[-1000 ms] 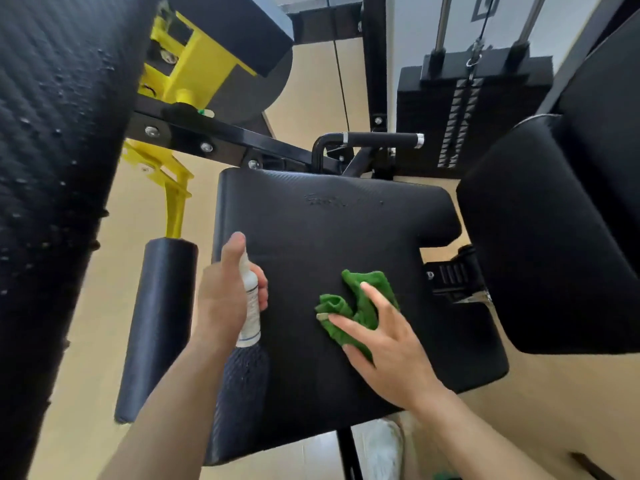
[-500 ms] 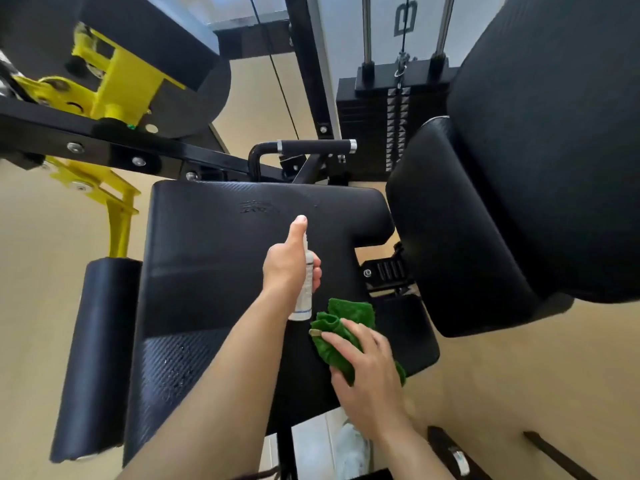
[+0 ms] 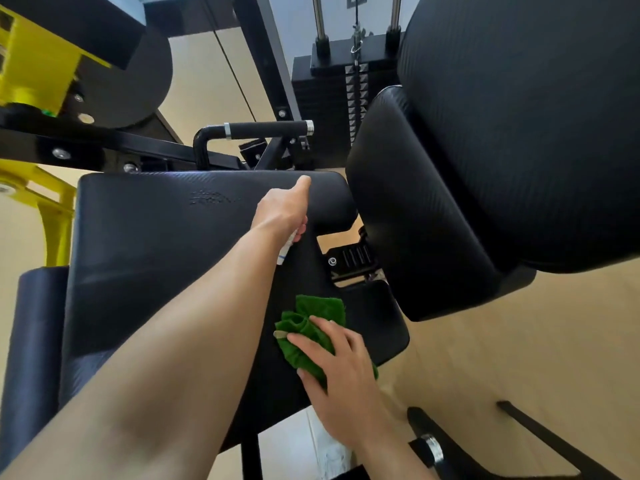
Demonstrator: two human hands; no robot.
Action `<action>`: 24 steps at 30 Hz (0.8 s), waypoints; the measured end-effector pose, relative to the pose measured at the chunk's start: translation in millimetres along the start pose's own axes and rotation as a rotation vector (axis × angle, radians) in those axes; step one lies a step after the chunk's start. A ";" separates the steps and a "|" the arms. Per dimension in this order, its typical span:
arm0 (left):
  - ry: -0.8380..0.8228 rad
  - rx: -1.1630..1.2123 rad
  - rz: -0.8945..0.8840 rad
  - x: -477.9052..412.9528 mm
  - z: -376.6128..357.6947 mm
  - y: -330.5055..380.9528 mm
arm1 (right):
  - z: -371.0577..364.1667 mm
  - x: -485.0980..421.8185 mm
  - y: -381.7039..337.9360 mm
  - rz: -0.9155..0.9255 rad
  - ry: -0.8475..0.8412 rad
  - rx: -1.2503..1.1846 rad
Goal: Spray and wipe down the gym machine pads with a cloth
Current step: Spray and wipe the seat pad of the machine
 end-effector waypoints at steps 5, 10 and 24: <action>0.073 0.027 -0.031 3.2 18.8 0.8 | -1.9 0.2 0.6 -0.012 0.004 0.045; 0.191 0.034 0.085 0.2 68.0 -20.0 | -0.9 -1.3 0.4 -0.011 -0.022 0.067; 0.204 0.485 -0.058 0.0 105.8 7.3 | 64.5 -83.2 18.2 -0.164 0.305 -0.409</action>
Point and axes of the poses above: each hand's wrist, its own x-axis away from the middle knuckle, its own z-axis out of the back of the hand, y = z × x, the point moved 10 cm from there along -x, towards the middle knuckle, and after that the axes turned 15 degrees about z, right-handed, at the moved point
